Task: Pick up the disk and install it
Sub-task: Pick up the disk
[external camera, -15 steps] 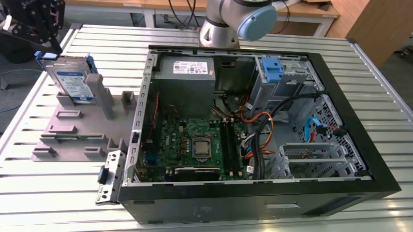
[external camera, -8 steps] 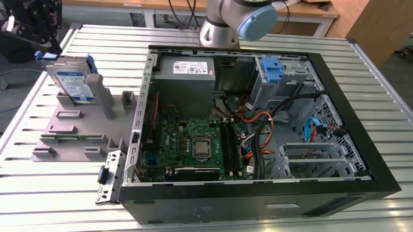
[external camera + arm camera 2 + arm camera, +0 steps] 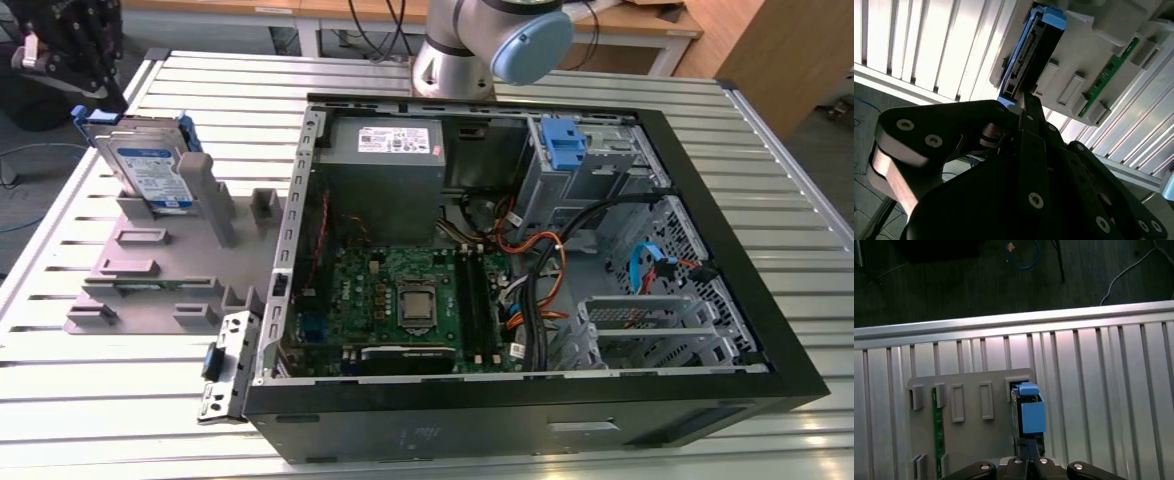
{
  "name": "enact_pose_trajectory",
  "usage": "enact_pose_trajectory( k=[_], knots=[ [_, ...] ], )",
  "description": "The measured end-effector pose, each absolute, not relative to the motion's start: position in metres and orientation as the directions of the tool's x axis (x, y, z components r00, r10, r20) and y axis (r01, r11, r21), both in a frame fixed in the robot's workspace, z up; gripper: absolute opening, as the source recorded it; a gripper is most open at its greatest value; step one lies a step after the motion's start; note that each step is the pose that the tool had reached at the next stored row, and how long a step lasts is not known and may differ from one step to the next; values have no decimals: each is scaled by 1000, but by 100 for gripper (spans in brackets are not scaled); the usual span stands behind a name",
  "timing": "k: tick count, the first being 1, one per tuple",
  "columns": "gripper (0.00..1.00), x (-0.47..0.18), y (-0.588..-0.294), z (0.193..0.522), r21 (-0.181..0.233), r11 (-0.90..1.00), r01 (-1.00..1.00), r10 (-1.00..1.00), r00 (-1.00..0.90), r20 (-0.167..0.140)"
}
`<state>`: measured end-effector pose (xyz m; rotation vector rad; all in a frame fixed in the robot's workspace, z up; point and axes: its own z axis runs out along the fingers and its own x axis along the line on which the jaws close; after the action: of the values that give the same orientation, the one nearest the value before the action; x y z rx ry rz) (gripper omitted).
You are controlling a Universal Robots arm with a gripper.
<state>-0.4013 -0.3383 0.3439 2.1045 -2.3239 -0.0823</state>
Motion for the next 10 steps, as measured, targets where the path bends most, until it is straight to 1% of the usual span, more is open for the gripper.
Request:
enact_pose_trajectory(
  k=[4, 10],
  knots=[
    [11, -401, -338, 344, 42, 10, -999, -999, -12, -31],
    [11, -401, -338, 344, 42, 9, -999, -999, -11, -31]
  ],
)
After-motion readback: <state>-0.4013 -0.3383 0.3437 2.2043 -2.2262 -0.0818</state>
